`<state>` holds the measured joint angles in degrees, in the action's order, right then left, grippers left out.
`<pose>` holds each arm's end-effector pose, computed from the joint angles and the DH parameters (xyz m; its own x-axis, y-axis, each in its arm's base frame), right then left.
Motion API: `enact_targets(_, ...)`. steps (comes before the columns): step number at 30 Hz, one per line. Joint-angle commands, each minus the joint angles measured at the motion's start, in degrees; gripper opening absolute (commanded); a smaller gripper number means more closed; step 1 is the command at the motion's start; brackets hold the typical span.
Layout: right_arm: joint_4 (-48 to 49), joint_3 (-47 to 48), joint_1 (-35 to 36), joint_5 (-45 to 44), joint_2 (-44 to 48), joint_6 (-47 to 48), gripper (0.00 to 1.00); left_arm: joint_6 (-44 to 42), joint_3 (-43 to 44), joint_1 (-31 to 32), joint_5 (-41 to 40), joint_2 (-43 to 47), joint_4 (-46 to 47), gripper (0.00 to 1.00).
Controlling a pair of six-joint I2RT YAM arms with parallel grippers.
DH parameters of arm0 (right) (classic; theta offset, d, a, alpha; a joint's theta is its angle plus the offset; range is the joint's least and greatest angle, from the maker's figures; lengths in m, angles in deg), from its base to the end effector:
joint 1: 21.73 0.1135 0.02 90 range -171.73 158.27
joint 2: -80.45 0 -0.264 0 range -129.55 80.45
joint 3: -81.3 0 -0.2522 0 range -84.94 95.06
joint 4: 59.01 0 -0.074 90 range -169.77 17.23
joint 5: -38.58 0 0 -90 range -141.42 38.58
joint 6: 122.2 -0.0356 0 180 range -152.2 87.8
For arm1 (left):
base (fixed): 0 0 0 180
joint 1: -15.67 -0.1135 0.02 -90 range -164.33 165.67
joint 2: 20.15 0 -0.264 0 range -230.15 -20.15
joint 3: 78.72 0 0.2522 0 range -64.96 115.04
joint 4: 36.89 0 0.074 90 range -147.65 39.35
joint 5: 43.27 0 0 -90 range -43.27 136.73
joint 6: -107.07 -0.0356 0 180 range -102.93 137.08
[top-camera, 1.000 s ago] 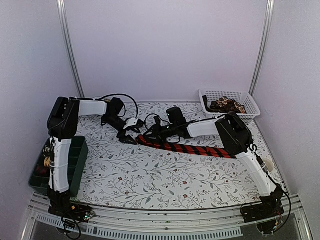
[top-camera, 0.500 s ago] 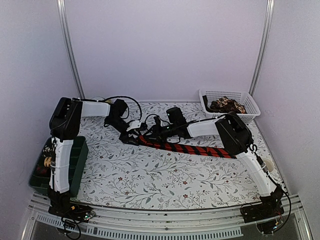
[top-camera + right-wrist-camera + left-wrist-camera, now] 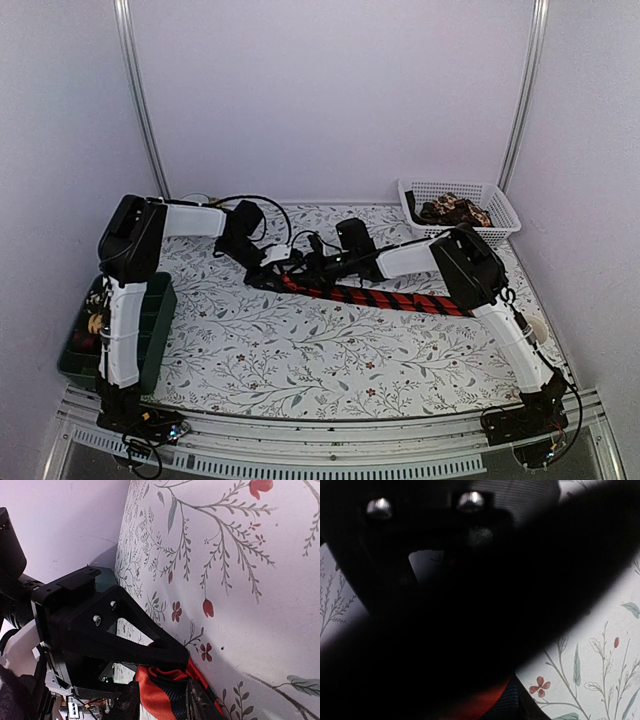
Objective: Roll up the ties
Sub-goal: Roll the tie at the center of the board.
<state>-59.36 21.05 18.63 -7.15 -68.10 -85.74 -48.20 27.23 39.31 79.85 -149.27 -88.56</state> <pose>0.4054 0.3771 0.0813 -0.9671 -0.0661 -0.2455 -0.2531 0.3433 0.9045 0.4004 -0.1965 0.1189 0.0540 0.8068 -0.5884 0.9984 -0.0545 0.0169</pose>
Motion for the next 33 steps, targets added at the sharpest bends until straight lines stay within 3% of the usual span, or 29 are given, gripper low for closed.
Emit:
enact_targets(1, -6.45, -6.18, 0.13, -1.84, 4.59, 2.77, 0.33, 9.57, -4.13, 3.15, -2.95, 0.85, -3.26, 0.37)
enact_targets(10, -10.0, -11.67, 0.34, -4.01, 10.37, 7.3, 0.34, 26.95, -19.21, 8.83, -10.45, 9.56, 7.58, 0.48)
enact_targets(13, -9.91, -14.63, 0.74, -4.63, 12.57, 8.57, 0.34, 31.13, -20.63, 9.85, -11.56, 9.86, 8.53, 0.59)
enact_targets(15, -8.62, -17.08, 0.84, -4.59, 13.4, 8.63, 0.34, 33.6, -22.97, 9.98, -15.03, 11.12, 11.54, 0.73)
enact_targets(19, -7.15, -20.29, 1.04, -4.11, 17.55, 8.86, 0.34, 34.57, -25.68, 9.68, -18.61, 13.58, 14.71, 0.86)
enact_targets(27, -6.61, -21.16, 1.44, -3.48, 20.14, 10.04, 0.37, 31.19, -22.42, 8.97, -16.17, 14.8, 14.83, 0.9)
enact_targets(29, -6.39, -21.3, 1.42, -3.49, 20.8, 10.03, 0.38, 30.88, -21.36, 9.1, -14.02, 14.7, 13.81, 0.99)
enact_targets(33, -6.24, -21.27, 1.39, -3.53, 21.66, 9.88, 0.38, 30.97, -21.52, 9.53, -11.07, 15.33, 14.31, 1.0)
